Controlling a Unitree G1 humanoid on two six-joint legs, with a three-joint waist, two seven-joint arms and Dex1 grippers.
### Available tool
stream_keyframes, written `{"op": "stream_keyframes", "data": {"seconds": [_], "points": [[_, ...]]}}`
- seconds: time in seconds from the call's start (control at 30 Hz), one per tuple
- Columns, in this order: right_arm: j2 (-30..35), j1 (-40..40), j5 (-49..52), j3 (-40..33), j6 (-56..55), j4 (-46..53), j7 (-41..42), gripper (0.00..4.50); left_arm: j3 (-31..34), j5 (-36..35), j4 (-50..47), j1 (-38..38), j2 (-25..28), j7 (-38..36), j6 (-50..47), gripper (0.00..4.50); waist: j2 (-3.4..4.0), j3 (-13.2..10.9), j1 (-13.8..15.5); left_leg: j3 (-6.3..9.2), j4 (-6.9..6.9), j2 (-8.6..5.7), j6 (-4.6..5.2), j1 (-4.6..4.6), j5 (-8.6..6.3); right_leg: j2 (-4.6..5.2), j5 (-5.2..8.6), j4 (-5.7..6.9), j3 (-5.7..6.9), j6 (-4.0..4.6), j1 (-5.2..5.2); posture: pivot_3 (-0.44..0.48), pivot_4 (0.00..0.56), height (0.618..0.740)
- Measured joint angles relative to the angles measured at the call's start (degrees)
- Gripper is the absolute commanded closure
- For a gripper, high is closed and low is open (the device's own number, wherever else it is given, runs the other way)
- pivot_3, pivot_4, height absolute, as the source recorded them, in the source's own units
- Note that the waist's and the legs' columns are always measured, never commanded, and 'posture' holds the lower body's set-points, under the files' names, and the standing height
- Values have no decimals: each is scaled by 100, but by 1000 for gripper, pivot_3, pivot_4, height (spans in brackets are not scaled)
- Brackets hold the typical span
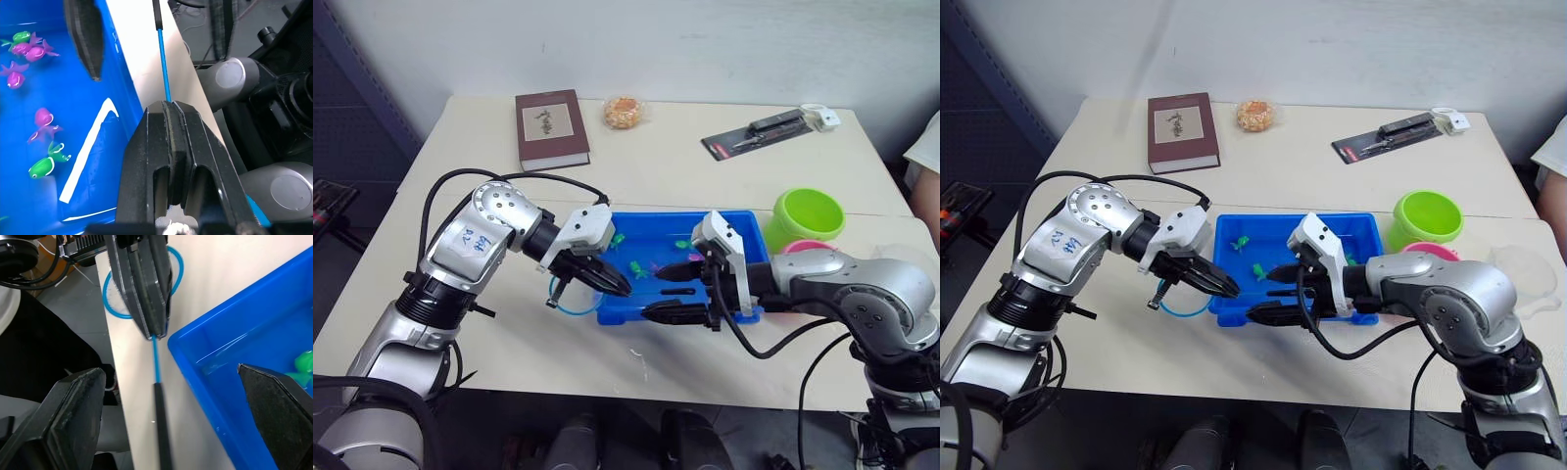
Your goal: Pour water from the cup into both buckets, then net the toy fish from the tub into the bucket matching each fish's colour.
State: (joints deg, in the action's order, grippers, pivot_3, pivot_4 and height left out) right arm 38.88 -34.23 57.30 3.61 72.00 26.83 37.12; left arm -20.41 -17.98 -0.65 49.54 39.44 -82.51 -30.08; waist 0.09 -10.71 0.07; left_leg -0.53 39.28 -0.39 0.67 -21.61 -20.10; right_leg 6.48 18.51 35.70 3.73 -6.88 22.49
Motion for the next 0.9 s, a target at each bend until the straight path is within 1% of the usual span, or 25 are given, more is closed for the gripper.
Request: {"op": "stream_keyframes", "data": {"seconds": [0.23,0.27,0.3,0.33,0.43,0.47,0.5,0.53,0.57,0.67,0.73,0.77,0.9], "points": [[-141,-3,189,-178,180,4,-275,0,1,5,64,-11,-27,61,-112,4455,0,0,-7,0,0,0,0,0,0,-1,0,2,0,0,1,0,150,738],[-148,-2,209,-178,185,4,-296,513,3,5,64,-12,-31,66,-116,4500,0,0,-8,0,0,0,0,0,0,-1,0,2,-1,0,1,0,150,738],[-154,-2,232,-178,190,5,-309,814,12,5,64,-16,-38,75,-123,4500,0,0,-9,0,0,0,0,0,0,-1,0,2,-1,0,1,0,150,738],[-160,-2,249,-179,191,5,-330,1298,22,4,64,-22,-48,91,-131,4500,0,0,-9,0,0,0,0,0,0,-1,0,2,-1,0,1,0,150,738],[-196,-2,297,-182,193,4,-379,2840,25,2,62,-33,-65,115,-162,4500,0,0,-9,0,0,0,0,0,0,-1,0,3,-1,0,1,0,150,738],[-207,-2,302,-182,193,4,-390,3290,26,1,62,-33,-68,117,-171,4500,0,0,-10,0,0,0,0,0,0,-1,0,4,-1,0,2,0,150,738],[-208,-2,302,-182,193,4,-408,3921,26,-1,60,-33,-69,116,-174,4500,0,0,-10,-1,0,0,0,0,0,-1,0,4,-1,0,1,0,150,738],[-208,-1,299,-182,190,3,-412,4380,29,-7,57,-37,-76,117,-174,4500,0,0,-10,-1,0,-1,0,0,0,-1,0,4,-1,0,1,0,150,738],[-208,0,301,-184,180,5,-409,4450,50,-7,58,-54,-89,134,-176,4500,0,0,-9,0,0,-1,0,0,0,-1,0,4,-1,0,2,0,150,738],[-209,83,304,-271,150,2,-374,4450,250,-67,58,-202,-202,184,-167,4500,0,0,-9,0,1,-1,0,0,0,0,0,6,-1,0,1,0,150,738],[-207,145,310,-298,87,5,-290,4500,402,-198,59,-358,-254,176,-179,3833,0,0,-10,0,2,0,0,0,0,-1,0,6,-1,0,2,0,150,738],[-192,188,308,-270,64,14,-240,4500,514,-324,52,-397,-366,210,-163,3631,0,0,-10,-1,3,0,0,0,0,-1,0,8,-1,0,2,0,150,738],[-151,258,303,-197,-83,90,-26,4500,941,-708,-131,-383,-565,334,-109,1906,0,0,-9,0,10,0,0,0,0,1,0,11,-3,0,1,0,150,738]]}}
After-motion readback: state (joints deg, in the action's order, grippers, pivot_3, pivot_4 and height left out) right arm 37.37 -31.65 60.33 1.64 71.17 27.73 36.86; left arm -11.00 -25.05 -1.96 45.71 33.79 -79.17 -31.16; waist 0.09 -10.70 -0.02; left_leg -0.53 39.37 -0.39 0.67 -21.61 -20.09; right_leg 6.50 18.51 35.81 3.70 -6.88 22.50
